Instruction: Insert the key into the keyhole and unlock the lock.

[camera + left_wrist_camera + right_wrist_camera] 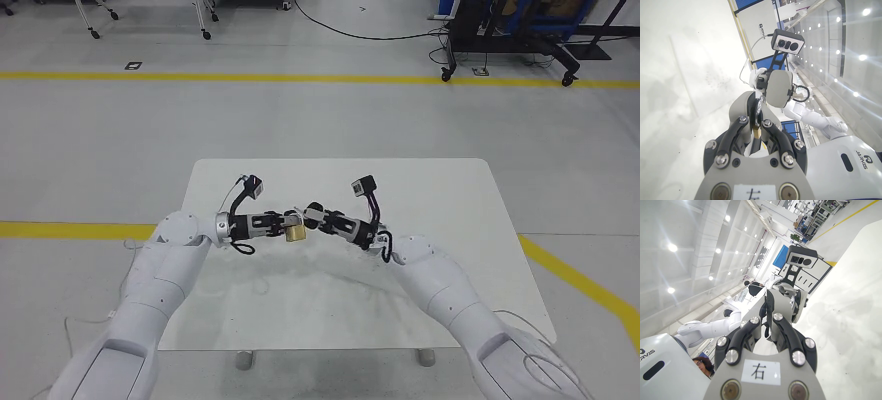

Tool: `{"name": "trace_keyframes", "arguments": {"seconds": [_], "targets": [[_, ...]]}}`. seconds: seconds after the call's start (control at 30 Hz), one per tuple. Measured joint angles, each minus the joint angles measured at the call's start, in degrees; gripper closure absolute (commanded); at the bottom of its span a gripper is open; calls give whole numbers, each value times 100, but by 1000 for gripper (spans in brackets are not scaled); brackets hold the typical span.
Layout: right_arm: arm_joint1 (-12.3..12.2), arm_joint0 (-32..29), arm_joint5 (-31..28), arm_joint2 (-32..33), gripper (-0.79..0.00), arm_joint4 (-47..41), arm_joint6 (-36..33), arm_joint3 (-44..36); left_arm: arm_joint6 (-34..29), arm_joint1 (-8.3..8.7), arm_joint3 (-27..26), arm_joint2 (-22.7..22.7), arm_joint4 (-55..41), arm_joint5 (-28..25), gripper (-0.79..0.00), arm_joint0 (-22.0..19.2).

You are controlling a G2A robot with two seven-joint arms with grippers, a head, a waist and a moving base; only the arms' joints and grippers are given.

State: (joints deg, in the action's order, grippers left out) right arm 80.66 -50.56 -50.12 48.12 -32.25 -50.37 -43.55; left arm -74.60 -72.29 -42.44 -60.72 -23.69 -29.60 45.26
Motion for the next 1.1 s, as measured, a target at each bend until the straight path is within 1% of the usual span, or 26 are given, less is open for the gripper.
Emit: {"name": "trace_keyframes", "arguments": {"seconds": [0.13, 0.4, 0.43, 0.47, 0.53, 0.57, 0.67, 0.7, 0.8, 1.0, 1.03, 1.1], "targets": [[-1, -42, -78, 56, 0, -135, -111, -12, 153, -9, 174, 1, -14, 63, 0, -52], [-21, -35, -113, 115, 0, -108, -97, 2, 206, -6, 141, 14, 43, 108, 0, -28], [-21, -35, -113, 115, 0, -108, -97, 2, 310, -1, 98, 33, 139, 199, 0, -6], [-21, -35, -113, 115, 0, -108, -97, 1, 506, 3, 42, 61, 295, 409, 0, 16], [-28, -60, -68, 133, 0, -71, -44, -19, 687, -12, -58, 80, 339, 847, 0, 75], [-52, -105, 32, 177, 0, 48, 101, -52, 745, -20, -94, 87, 201, 1154, 0, 88], [-171, -331, 407, 374, 0, 358, 432, -279, 1030, -49, -188, 136, 84, 1833, 0, 85], [-220, -430, 544, 456, 0, 400, 459, -394, 1059, -53, -211, 147, 79, 1958, 0, 83], [-359, -741, 905, 743, 0, 394, 474, -827, 1058, -54, -218, 151, 82, 1995, 0, 81], [-359, -726, 896, 745, 0, 384, 469, -795, 1060, -54, -218, 152, 86, 1988, 0, 85], [-359, -726, 896, 745, 0, 384, 469, -796, 1104, -58, -238, 166, 105, 2029, 0, 108], [-359, -727, 896, 745, 0, 385, 469, -796, 1406, -95, -340, 234, 120, 2254, 0, 181]]}}
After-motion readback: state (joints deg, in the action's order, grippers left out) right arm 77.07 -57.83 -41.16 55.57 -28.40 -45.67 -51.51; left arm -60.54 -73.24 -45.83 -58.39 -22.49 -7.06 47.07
